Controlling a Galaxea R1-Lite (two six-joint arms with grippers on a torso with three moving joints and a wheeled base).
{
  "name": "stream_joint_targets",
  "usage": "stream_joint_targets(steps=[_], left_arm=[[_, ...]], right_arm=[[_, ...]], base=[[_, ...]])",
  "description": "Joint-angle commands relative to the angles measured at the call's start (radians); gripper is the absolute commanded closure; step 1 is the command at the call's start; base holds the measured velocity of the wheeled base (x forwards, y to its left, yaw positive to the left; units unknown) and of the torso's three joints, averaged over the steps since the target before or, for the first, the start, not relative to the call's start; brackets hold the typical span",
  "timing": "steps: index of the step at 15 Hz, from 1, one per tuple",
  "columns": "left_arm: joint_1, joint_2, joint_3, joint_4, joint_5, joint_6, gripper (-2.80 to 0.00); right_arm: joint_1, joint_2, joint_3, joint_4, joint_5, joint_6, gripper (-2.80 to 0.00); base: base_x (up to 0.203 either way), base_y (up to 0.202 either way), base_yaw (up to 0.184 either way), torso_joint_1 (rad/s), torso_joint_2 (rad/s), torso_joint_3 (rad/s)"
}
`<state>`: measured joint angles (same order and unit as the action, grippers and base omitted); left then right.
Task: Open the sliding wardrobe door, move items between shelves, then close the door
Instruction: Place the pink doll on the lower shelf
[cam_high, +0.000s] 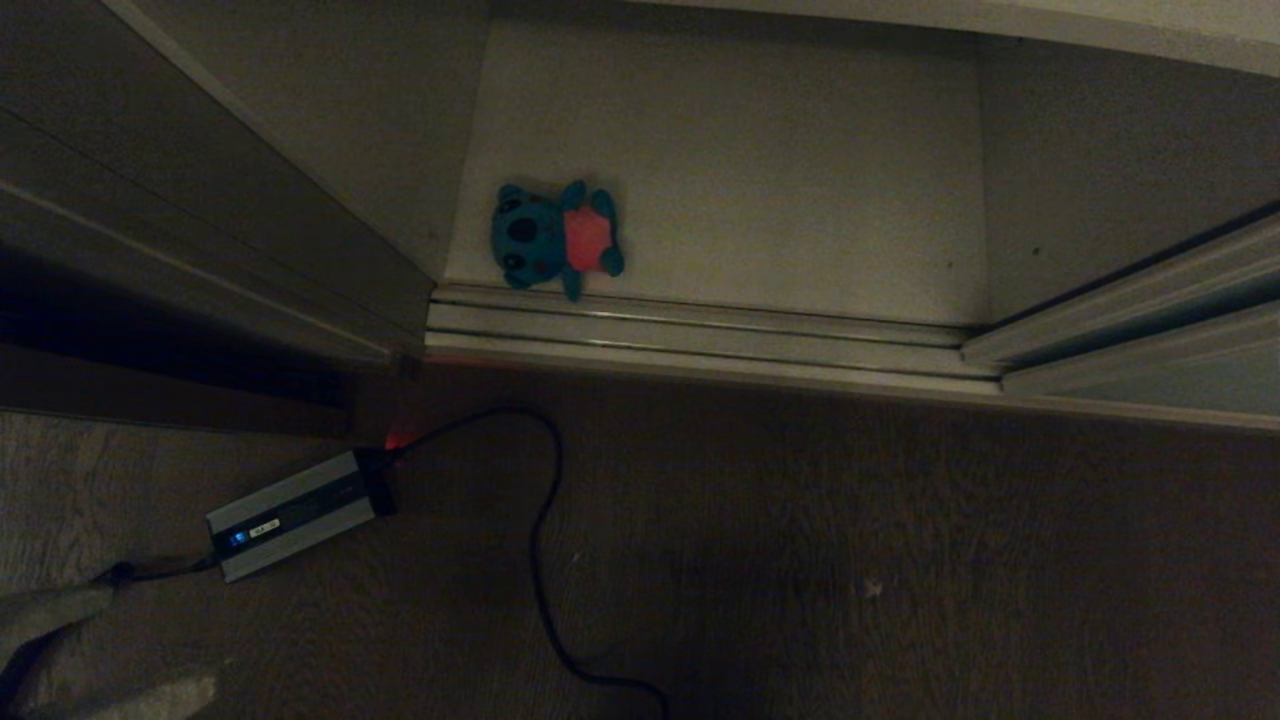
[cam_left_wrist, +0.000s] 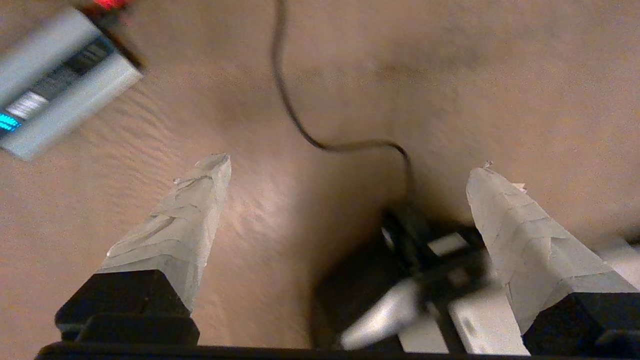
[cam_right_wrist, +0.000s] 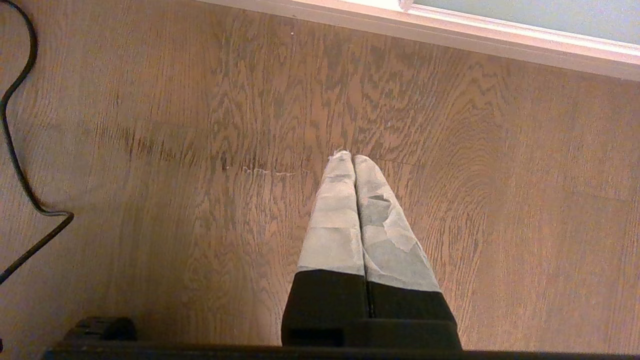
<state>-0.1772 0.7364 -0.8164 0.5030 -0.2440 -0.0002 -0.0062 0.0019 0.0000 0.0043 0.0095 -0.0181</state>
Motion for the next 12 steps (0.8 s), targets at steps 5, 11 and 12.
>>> stream_joint_targets(steps=[5,11,12], left_arm=[[0.130,-0.195,0.008,0.145,-0.081,0.026,-2.80],[0.161,-0.298,-0.020,0.155,-0.067,0.033,0.00],[0.175,-0.328,-0.015,0.155,-0.058,0.034,0.00]], right_arm=[[0.000,0.000,0.005,0.000,0.000,0.000,0.00],[0.000,0.000,0.004,0.000,0.000,0.000,0.00],[0.000,0.000,0.004,0.000,0.000,0.000,0.00]], base=[[0.000,0.000,0.000,0.000,0.00,0.000],[0.000,0.000,0.000,0.000,0.00,0.000],[0.000,0.000,0.000,0.000,0.00,0.000]])
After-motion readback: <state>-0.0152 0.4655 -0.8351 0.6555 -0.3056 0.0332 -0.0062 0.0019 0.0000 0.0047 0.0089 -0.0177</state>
